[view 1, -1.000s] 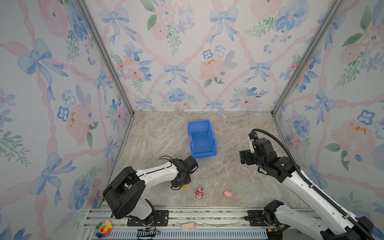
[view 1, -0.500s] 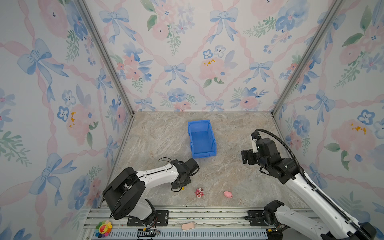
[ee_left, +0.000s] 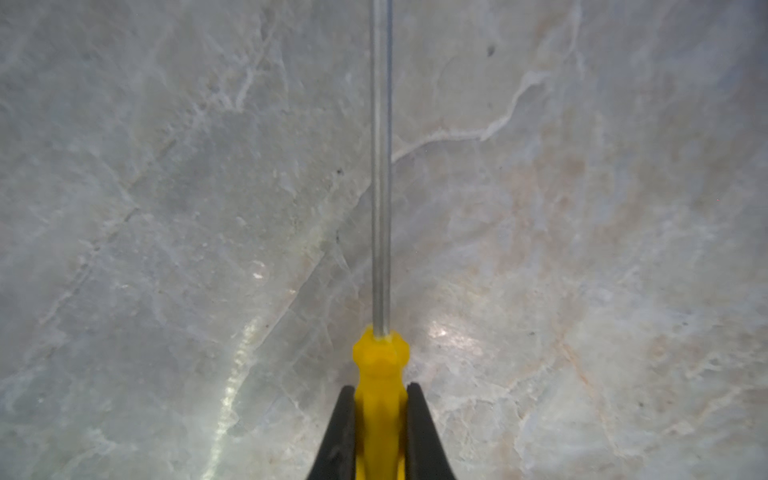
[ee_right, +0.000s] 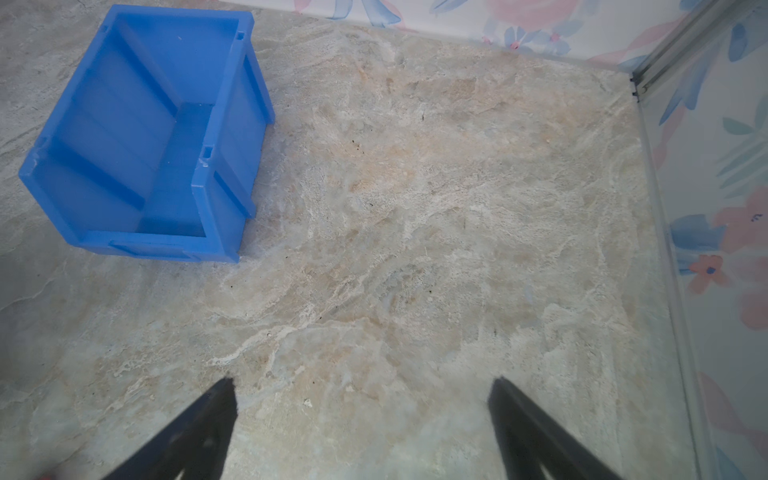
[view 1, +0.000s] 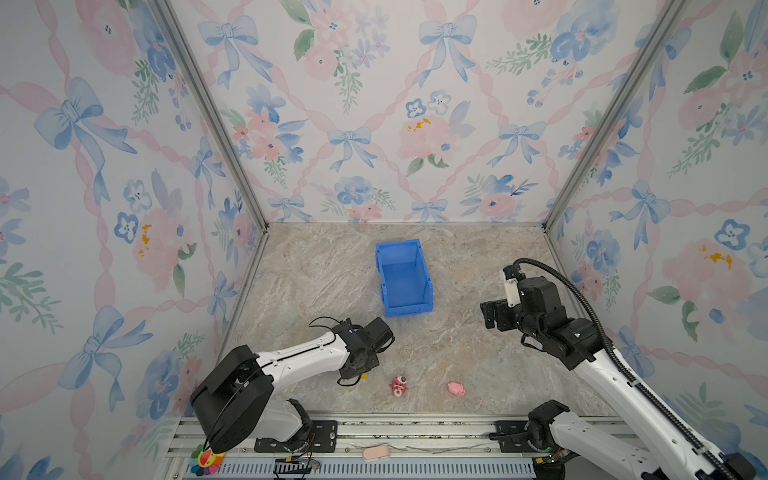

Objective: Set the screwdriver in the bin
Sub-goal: 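Lift the screwdriver with the left gripper and carry it over the blue bin, then lower the screwdriver into the blue bin and open the left gripper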

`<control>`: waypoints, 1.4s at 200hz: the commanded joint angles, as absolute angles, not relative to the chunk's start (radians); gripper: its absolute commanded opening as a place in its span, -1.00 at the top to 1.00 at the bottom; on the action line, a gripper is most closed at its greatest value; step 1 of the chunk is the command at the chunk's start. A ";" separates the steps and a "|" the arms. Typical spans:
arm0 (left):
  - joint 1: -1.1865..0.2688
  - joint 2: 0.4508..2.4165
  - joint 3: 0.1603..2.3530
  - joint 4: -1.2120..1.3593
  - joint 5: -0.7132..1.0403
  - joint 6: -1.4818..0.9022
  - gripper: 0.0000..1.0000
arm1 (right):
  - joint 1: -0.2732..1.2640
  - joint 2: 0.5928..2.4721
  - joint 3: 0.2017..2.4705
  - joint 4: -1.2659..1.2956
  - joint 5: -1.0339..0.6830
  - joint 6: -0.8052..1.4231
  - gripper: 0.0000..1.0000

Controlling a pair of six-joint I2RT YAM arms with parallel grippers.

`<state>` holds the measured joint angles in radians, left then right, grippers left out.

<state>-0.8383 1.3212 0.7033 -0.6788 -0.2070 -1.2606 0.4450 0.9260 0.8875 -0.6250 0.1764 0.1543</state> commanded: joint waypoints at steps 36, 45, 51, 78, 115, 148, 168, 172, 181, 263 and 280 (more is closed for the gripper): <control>-0.847 1.218 0.871 -0.694 -0.332 -1.169 1.00 | 0.438 0.949 0.917 -0.605 0.097 0.237 -0.93; -0.845 1.242 0.916 -0.693 -0.336 -1.138 1.00 | 0.438 0.953 0.917 -0.602 0.100 0.235 -0.93; -0.845 1.264 0.946 -0.693 -0.336 -1.114 1.00 | 0.435 0.956 0.918 -0.601 0.101 0.232 -0.94; -0.841 1.367 1.089 -0.693 -0.328 -1.031 1.00 | 0.424 0.971 0.929 -0.606 0.114 0.226 -0.94; -0.821 1.525 1.293 -0.692 -0.292 -0.929 1.00 | 0.411 0.965 0.939 -0.612 0.169 0.236 -0.93; -0.784 1.674 1.422 -0.692 -0.239 -0.892 1.00 | 0.407 0.950 0.940 -0.623 0.222 0.257 -0.93; -0.753 1.765 1.493 -0.690 -0.205 -0.875 1.00 | 0.407 0.928 0.925 -0.619 0.223 0.262 -0.93; -0.748 1.783 1.511 -0.690 -0.203 -0.870 1.00 | 0.407 0.921 0.920 -0.618 0.222 0.262 -0.93; -0.738 1.822 1.547 -0.692 -0.201 -0.856 1.00 | 0.406 0.903 0.912 -0.612 0.220 0.265 -0.94; -0.674 2.066 1.707 -0.693 -0.187 -0.833 1.00 | 0.405 0.892 0.904 -0.634 0.224 0.293 -0.93; -0.672 2.086 1.707 -0.693 -0.191 -0.838 1.00 | 0.405 0.897 0.912 -0.634 0.225 0.293 -0.94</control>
